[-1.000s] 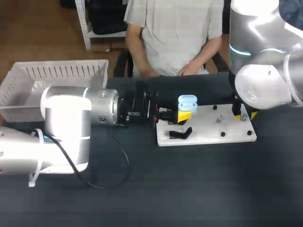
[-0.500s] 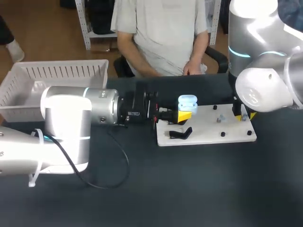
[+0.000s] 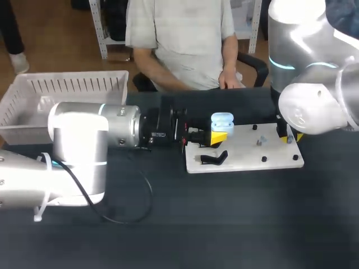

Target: Pick up each earbud case from the left stands, insert the matching earbuds, close the lid, and place the case in the box.

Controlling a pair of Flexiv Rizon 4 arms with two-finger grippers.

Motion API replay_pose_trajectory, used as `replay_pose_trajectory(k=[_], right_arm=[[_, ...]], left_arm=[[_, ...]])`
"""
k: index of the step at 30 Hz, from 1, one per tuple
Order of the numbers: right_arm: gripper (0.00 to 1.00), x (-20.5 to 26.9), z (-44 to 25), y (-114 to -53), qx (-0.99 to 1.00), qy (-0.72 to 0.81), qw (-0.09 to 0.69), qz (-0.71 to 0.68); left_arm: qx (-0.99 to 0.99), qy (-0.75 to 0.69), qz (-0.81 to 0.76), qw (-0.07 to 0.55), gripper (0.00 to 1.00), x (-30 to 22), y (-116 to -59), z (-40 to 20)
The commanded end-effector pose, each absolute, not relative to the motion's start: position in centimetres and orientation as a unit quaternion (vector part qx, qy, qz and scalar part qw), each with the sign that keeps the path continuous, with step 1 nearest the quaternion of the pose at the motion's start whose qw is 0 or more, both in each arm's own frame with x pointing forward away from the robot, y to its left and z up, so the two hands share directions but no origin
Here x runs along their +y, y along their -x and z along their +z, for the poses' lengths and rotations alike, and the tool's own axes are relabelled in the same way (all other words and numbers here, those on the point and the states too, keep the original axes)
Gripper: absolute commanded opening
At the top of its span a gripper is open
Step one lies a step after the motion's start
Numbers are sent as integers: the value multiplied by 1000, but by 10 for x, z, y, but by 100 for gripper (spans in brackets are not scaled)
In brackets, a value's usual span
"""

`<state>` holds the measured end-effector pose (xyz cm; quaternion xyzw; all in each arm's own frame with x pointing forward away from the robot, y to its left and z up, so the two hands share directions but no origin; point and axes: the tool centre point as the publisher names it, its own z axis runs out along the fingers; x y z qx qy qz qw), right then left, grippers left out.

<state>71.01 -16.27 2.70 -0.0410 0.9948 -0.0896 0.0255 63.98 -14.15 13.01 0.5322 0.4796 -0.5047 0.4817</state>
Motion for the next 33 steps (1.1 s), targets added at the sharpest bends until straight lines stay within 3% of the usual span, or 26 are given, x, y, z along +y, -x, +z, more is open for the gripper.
replay_pose_trajectory(k=[1,3,5,6,21,33], right_arm=[[26,-163,26,-709,995,39,26,-92],[23,-163,26,-709,995,39,26,-92],[5,-163,26,-710,994,39,27,-94],[0,-163,26,-710,994,39,26,-95],[0,-160,48,-692,994,16,40,-99],[0,-161,121,-641,994,-34,65,-75]], left_arm=[[480,-532,-505,481,0,-142,-641,130],[480,-532,-505,481,0,-142,-641,130],[480,-532,-505,481,0,-142,-641,130],[480,-532,-505,481,0,-142,-641,130],[480,-532,-505,481,0,-142,-641,130],[480,-532,-505,481,0,-142,-641,130]])
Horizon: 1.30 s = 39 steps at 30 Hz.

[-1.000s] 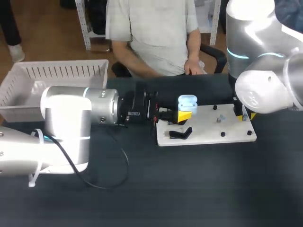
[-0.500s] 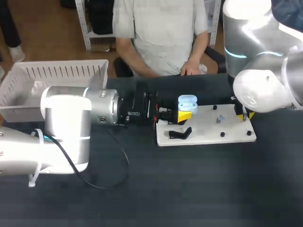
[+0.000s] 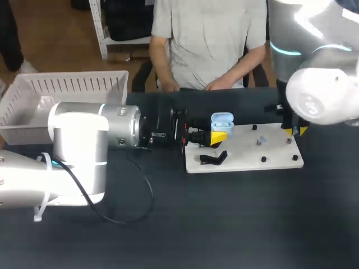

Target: Pick up each earbud case from the left stands, insert the matching earbuds, close the lid, and place the case in the box.

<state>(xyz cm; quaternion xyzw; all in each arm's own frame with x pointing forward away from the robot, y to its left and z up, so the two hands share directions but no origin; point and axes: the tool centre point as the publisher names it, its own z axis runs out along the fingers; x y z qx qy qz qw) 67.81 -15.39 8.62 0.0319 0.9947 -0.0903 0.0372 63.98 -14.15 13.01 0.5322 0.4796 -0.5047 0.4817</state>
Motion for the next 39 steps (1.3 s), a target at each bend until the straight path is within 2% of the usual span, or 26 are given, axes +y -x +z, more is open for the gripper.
replay_pose_trajectory(k=[1,9,16,35,37,39], right_arm=[[0,-157,132,-632,995,-38,56,-78],[0,-127,189,-586,996,-51,46,-48],[0,-92,205,-559,997,-31,33,-61],[0,-92,205,-559,997,-31,33,-61],[0,-92,203,-569,986,-126,52,-100],[0,-87,208,-573,977,-210,28,-30]], left_arm=[[480,-532,-505,481,0,-142,-641,130],[480,-532,-505,481,0,-142,-641,130],[480,-532,-505,481,0,-142,-641,130],[480,-532,-505,481,0,-142,-641,130],[480,-532,-505,481,0,-142,-641,130],[480,-532,-505,481,0,-142,-641,130]])
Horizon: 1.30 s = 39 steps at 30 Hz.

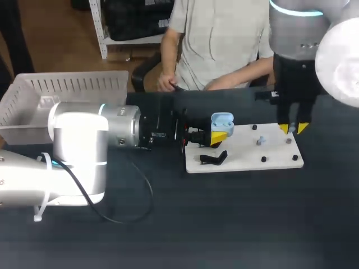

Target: Pick up each earbud case from the left stands, insert the matching earbuds, close the lid, and place the case in the box.

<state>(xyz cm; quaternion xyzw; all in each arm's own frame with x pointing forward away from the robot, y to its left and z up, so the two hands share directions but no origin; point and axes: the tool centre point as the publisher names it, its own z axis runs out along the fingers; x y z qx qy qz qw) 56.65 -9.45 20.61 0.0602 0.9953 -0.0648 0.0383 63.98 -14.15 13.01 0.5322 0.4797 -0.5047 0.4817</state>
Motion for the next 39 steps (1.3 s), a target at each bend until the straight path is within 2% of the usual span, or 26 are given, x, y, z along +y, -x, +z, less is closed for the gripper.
replay_pose_trajectory(k=[1,5,12,32,39], right_arm=[[0,-86,209,-576,970,-239,31,-20],[0,-79,214,-581,950,-310,10,24],[0,-65,211,-584,941,-334,-16,44],[0,-63,210,-585,941,-334,-16,44],[0,-52,207,-588,932,-362,2,-3]], left_arm=[[480,-532,-505,481,0,-142,-641,130],[480,-532,-505,481,0,-142,-641,130],[480,-532,-505,481,0,-142,-641,130],[481,-535,-504,478,0,-147,-635,124],[478,-536,-503,480,0,-149,-636,123]])
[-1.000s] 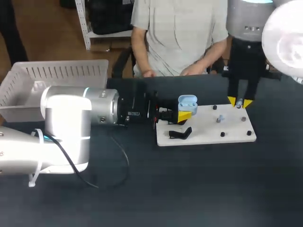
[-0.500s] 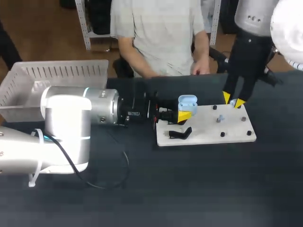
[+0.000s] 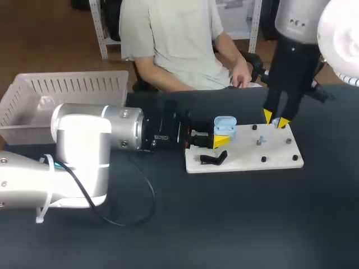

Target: Pick up each earbud case from the left stands, insert the matching earbuds, close the lid, and place the case in the box.

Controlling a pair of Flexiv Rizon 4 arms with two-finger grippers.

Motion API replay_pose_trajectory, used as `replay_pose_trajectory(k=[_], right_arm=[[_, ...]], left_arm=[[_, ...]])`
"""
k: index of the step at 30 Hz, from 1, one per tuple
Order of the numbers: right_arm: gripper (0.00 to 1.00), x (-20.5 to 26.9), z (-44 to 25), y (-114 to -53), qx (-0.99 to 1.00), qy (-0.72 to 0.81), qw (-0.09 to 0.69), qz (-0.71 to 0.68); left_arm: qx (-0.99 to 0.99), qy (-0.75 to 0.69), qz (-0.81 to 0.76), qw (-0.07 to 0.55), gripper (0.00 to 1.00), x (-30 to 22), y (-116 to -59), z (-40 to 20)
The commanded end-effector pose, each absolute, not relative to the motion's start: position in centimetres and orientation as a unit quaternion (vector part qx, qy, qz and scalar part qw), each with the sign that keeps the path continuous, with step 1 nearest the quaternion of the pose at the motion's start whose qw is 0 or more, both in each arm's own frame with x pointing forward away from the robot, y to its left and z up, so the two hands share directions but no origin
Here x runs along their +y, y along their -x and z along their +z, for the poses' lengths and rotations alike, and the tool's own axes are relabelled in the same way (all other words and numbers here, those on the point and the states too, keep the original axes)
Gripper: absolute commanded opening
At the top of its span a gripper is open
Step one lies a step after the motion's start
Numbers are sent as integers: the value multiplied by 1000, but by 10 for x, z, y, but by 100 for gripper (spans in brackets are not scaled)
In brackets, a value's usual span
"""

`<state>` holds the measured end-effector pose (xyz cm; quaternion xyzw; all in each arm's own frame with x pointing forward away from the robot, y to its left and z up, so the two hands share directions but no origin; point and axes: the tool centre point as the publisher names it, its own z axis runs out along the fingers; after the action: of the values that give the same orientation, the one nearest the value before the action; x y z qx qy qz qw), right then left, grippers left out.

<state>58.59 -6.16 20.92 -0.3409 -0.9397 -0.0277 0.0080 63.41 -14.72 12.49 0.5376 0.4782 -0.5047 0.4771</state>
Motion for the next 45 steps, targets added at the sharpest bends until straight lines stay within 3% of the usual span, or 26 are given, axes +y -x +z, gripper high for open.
replay_pose_trajectory(k=[1,15,45], right_arm=[[0,-51,206,-589,-928,372,0,0],[0,-43,197,-602,-879,476,23,-8],[0,-13,188,-620,-886,463,37,0]], left_arm=[[479,-536,-502,481,0,-149,-636,122],[474,-533,-497,494,0,-152,-633,114],[472,-537,-497,492,0,-153,-636,107]])
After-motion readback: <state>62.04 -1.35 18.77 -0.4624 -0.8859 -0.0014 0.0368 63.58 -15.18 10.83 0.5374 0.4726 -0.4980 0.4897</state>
